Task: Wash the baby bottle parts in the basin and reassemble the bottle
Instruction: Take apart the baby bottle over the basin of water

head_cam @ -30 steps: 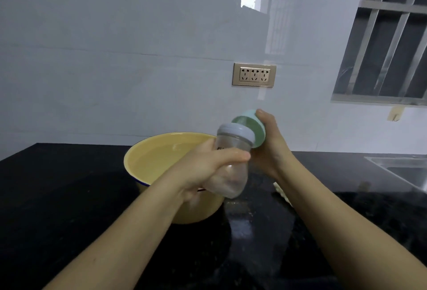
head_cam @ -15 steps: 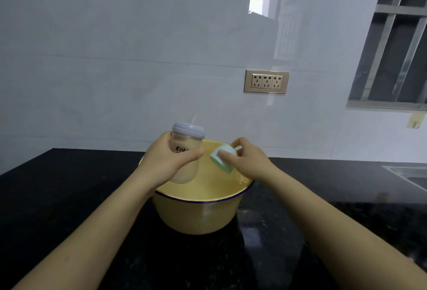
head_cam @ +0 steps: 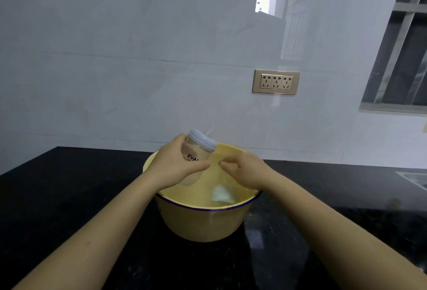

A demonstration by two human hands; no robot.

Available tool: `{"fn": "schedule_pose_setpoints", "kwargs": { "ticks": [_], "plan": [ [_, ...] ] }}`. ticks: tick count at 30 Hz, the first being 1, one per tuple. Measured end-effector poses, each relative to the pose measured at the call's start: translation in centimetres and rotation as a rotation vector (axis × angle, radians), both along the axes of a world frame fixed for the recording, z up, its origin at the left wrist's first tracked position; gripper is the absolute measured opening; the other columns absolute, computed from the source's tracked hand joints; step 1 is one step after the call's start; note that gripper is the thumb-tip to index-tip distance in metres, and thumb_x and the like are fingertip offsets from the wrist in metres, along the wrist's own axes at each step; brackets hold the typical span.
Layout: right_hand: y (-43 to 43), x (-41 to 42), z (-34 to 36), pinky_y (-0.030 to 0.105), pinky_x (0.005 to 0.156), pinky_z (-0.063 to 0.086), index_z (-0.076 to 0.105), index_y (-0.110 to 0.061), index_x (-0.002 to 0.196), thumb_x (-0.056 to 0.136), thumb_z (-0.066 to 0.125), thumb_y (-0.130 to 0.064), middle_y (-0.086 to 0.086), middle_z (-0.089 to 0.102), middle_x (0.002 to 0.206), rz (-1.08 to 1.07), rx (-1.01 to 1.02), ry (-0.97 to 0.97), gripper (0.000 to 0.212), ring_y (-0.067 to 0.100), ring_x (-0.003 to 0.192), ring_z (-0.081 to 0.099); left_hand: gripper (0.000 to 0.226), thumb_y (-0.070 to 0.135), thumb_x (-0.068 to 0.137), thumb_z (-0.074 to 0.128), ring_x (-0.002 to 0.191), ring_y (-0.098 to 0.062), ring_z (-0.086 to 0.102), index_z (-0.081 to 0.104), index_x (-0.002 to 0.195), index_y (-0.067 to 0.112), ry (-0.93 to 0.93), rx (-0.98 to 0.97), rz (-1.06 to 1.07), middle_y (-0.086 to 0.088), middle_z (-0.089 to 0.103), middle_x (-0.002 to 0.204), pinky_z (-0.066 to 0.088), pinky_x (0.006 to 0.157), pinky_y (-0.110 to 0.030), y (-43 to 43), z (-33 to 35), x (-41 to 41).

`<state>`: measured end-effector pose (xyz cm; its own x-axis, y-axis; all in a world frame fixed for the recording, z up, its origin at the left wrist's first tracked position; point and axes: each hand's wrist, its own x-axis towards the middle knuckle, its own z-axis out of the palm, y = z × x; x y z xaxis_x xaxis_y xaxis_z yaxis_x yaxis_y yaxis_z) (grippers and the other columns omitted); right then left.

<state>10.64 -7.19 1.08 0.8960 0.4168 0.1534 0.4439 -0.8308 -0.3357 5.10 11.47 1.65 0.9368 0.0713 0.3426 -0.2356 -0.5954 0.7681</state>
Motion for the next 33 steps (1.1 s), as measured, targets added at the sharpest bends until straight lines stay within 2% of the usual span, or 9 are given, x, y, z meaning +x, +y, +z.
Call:
{"fn": "schedule_pose_setpoints", "kwargs": {
  "ticks": [2,4,8,13,19,22,26,29,33],
  "plan": [
    [0.3,-0.4,0.6,0.028,0.086,0.043,0.067,-0.026,0.111,0.093,0.047,-0.022,-0.002,0.067,0.109,-0.021,0.499,0.069,0.028,0.015,0.102,0.058,0.048,0.035,0.070,0.078,0.089,0.001,0.058,0.052,0.110,0.027,0.007,0.054,0.004,0.014,0.062,0.099,0.043,0.068,-0.018,-0.3,-0.2,0.2],
    [0.6,-0.8,1.2,0.026,0.079,0.044,0.066,-0.026,0.107,0.088,0.053,-0.024,-0.003,0.066,0.102,0.017,0.760,0.213,0.024,0.012,0.095,0.059,0.050,0.035,0.069,0.077,0.087,-0.004,0.060,0.051,0.111,0.027,0.011,0.096,-0.006,0.014,0.062,0.098,0.046,0.070,-0.021,-0.5,-0.3,0.4],
    [1.5,-1.1,0.9,0.023,0.066,0.041,0.061,-0.016,0.092,0.081,0.062,-0.055,-0.007,0.060,0.086,0.122,0.678,0.289,0.040,0.009,0.076,0.056,0.041,0.030,0.070,0.075,0.083,-0.013,0.062,0.050,0.102,0.032,0.038,0.161,-0.087,0.009,0.062,0.096,0.049,0.068,-0.028,-0.6,-0.6,0.7],
    [2.1,-1.0,0.4,0.023,0.060,0.035,0.051,-0.013,0.077,0.080,0.068,-0.049,-0.002,0.045,0.070,0.116,0.671,0.210,0.041,0.010,0.063,0.044,0.041,0.029,0.069,0.076,0.076,-0.012,0.057,0.051,0.099,0.039,0.086,0.226,-0.208,0.007,0.061,0.089,0.047,0.066,-0.029,0.2,-0.7,1.1],
    [1.9,-1.2,0.1,0.029,0.071,0.045,0.063,-0.011,0.097,0.074,0.075,-0.046,0.000,0.061,0.080,0.140,0.722,0.194,0.044,0.013,0.074,0.055,0.051,0.038,0.063,0.073,0.084,-0.015,0.061,0.055,0.111,0.032,0.108,0.260,-0.269,0.005,0.064,0.097,0.051,0.078,-0.038,0.7,-0.7,1.5],
    [1.3,-1.0,0.1,0.034,0.088,0.051,0.067,-0.022,0.108,0.072,0.077,-0.028,0.003,0.069,0.103,0.322,0.775,0.259,0.038,0.021,0.099,0.063,0.056,0.036,0.066,0.073,0.103,-0.011,0.062,0.056,0.119,0.042,0.148,0.164,-0.404,0.005,0.067,0.111,0.050,0.091,-0.035,1.1,-0.5,1.4],
    [0.9,-1.1,0.1,0.028,0.091,0.049,0.049,-0.038,0.130,0.069,0.073,-0.003,0.000,0.057,0.120,0.432,0.846,0.399,0.074,0.012,0.108,0.059,0.055,0.036,0.067,0.072,0.104,-0.012,0.061,0.055,0.118,0.044,0.148,0.186,-0.413,0.001,0.067,0.110,0.048,0.094,-0.038,1.1,-0.6,1.4],
    [1.2,-1.0,0.1,0.028,0.093,0.046,0.038,-0.041,0.135,0.071,0.071,-0.029,-0.001,0.053,0.125,0.323,0.851,0.400,0.073,0.013,0.115,0.054,0.049,0.037,0.066,0.074,0.094,-0.012,0.062,0.054,0.110,0.044,0.109,0.253,-0.324,0.007,0.066,0.101,0.052,0.083,-0.035,0.9,-1.0,1.4],
    [1.5,-0.6,-0.3,0.034,0.095,0.048,0.056,-0.028,0.116,0.069,0.063,-0.067,0.002,0.061,0.113,0.104,0.768,0.315,0.061,0.015,0.105,0.060,0.052,0.038,0.065,0.076,0.084,-0.012,0.059,0.055,0.111,0.027,0.079,0.294,-0.211,0.006,0.063,0.095,0.049,0.073,-0.031,0.9,-1.4,1.2]
  ]
}}
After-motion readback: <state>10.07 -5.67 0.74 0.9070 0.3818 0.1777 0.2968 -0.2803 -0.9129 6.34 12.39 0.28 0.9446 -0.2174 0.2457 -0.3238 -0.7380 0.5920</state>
